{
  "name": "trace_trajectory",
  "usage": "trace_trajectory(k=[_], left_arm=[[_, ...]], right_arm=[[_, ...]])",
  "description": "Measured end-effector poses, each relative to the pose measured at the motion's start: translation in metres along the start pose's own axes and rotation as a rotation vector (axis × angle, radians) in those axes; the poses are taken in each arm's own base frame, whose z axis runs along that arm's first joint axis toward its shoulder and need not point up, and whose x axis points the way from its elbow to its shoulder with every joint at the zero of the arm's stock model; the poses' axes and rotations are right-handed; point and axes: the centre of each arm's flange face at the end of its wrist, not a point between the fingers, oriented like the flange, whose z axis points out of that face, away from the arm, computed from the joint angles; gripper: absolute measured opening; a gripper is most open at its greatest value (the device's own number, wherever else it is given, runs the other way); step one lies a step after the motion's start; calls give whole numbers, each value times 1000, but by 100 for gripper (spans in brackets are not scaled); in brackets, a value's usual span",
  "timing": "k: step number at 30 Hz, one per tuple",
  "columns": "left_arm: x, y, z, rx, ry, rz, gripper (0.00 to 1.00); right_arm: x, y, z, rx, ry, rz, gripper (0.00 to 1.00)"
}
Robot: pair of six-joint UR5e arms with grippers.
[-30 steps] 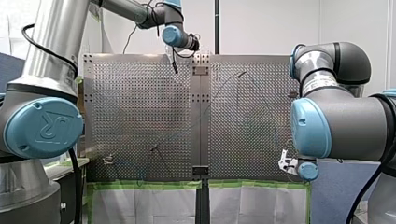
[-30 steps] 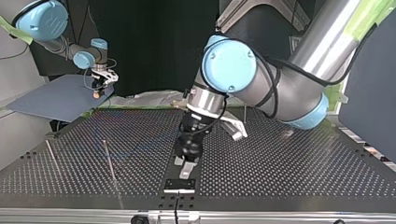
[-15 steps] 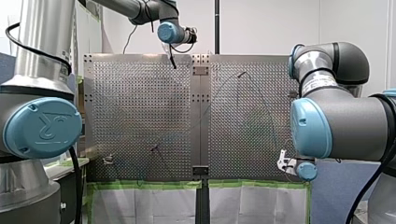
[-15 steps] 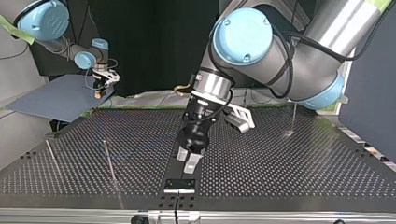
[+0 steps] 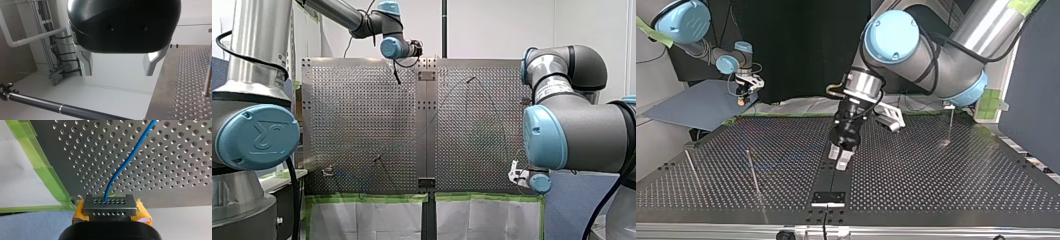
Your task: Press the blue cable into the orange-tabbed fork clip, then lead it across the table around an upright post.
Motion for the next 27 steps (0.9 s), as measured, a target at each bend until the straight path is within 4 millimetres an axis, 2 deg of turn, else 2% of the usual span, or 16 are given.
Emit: trace_trajectory(k=[27], left_arm=[[73,30,-42,-2,1,2,100]], right_arm=[[0,-2,0,3,-1,-1,0]])
